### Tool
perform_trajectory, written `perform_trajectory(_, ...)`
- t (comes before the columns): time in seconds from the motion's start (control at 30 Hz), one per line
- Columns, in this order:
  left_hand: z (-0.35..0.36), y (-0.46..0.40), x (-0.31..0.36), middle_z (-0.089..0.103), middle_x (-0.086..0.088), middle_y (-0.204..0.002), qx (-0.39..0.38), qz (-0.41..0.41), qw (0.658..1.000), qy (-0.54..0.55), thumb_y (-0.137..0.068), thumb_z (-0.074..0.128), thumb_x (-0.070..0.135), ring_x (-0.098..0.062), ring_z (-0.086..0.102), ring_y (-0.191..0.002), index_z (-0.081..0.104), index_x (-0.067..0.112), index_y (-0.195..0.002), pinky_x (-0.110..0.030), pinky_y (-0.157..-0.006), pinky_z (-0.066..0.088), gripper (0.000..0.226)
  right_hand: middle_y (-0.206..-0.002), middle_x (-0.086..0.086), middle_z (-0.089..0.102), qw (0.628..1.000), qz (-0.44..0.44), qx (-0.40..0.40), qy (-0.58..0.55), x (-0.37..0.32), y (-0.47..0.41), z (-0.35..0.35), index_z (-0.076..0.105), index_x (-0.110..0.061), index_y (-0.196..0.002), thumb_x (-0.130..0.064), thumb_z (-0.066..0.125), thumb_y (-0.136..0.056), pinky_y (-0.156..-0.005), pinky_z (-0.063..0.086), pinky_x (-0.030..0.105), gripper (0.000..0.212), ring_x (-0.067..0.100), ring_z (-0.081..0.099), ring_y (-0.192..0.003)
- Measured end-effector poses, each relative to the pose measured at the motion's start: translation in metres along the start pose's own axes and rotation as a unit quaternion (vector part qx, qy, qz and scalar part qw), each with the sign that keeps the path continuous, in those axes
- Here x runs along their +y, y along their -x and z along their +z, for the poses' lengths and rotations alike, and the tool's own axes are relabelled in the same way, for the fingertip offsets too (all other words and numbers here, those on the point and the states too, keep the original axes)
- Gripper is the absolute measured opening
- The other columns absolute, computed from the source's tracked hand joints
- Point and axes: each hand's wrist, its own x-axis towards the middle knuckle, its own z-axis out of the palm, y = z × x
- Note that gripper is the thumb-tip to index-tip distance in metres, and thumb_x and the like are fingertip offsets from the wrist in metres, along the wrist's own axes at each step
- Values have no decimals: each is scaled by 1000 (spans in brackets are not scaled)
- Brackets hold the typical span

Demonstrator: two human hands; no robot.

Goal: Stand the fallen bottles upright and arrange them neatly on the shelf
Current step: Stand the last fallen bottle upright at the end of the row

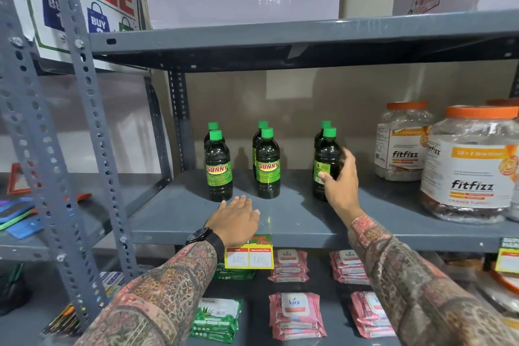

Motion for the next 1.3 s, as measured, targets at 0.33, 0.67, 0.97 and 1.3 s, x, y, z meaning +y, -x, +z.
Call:
perform_trajectory(0.33, -1, 1, 2, 9, -9, -178, 5, 3, 1000, 3, -110, 15, 44, -23, 7, -165, 13, 9, -168, -47, -133, 2, 67, -132, 11, 57, 992, 27, 25, 120, 8, -1, 6, 45, -11, -138, -35, 92, -77, -99, 53, 50, 81, 36, 59, -120)
perform_trajectory(0.67, 0, 1, 2, 9, -8, -179, 3, 3, 1000, 1, -110, 14, 45, -22, 7, -165, 12, 9, -168, -46, -133, 2, 68, -134, 14, 56, 992, 35, 28, 122, 8, 0, 4, 44, -10, -142, -37, 95, -73, -101, 53, 51, 90, 34, 58, -122)
perform_trajectory(0.97, 1, -2, 0, 10, -8, -178, 5, 2, 1000, 3, -109, 15, 45, -22, 7, -165, 13, 10, -168, -45, -133, 2, 69, -133, 12, 57, 994, 43, 16, 98, 9, -1, 5, 42, -12, -145, -29, 91, -77, -96, 51, 45, 85, 33, 59, -119)
perform_trajectory(1.3, 2, -2, -2, 10, -9, -178, 5, 3, 1000, 2, -109, 15, 46, -23, 8, -165, 13, 9, -168, -45, -133, 2, 69, -127, 11, 63, 993, 41, 8, 108, 11, -2, 5, 42, -14, -144, -20, 84, -81, -88, 50, 40, 76, 34, 64, -113)
